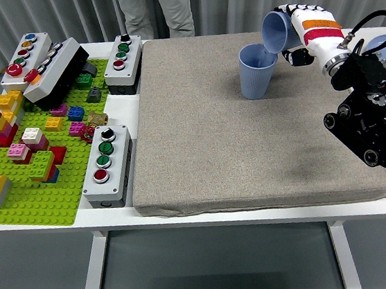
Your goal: Pick cup pour cup place
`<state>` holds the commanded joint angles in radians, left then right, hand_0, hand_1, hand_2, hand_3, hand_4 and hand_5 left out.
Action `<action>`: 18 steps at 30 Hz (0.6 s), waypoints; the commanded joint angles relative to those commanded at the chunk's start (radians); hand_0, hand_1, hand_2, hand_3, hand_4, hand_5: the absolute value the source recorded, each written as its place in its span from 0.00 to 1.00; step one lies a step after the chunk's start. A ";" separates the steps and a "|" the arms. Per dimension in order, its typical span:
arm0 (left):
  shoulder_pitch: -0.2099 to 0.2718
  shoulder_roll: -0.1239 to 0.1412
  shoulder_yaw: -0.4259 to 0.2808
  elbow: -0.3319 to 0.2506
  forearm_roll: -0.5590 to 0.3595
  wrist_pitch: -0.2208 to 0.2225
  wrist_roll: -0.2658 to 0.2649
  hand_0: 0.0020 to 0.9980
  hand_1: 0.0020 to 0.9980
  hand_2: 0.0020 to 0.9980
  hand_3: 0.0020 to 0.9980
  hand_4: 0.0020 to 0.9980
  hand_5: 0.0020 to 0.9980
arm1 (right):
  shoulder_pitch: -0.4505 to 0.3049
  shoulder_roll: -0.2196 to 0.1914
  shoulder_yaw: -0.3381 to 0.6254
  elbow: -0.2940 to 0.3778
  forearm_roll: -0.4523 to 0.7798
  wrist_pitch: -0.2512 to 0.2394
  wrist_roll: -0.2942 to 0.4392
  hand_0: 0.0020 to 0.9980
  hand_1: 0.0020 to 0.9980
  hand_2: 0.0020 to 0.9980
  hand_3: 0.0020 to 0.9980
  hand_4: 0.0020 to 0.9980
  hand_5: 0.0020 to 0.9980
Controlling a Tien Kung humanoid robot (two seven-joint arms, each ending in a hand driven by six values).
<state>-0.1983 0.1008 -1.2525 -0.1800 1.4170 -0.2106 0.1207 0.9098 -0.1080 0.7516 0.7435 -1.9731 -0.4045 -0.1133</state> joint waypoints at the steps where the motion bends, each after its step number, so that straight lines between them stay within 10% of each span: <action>1: 0.000 0.000 -0.001 0.000 0.001 0.000 0.000 0.84 0.86 0.90 0.79 0.60 1.00 | 0.000 0.000 -0.001 0.000 0.000 0.000 -0.001 0.81 0.66 0.54 0.57 0.68 0.02; 18: 0.011 0.003 -0.020 0.000 0.016 -0.004 0.007 0.85 0.86 0.90 0.79 0.60 1.00 | 0.009 -0.009 -0.051 0.001 -0.001 -0.009 -0.016 0.81 0.66 0.54 0.57 0.68 0.02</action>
<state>-0.1876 0.1040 -1.2723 -0.1800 1.4331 -0.2145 0.1282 0.9189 -0.1168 0.7006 0.7442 -1.9743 -0.4138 -0.1297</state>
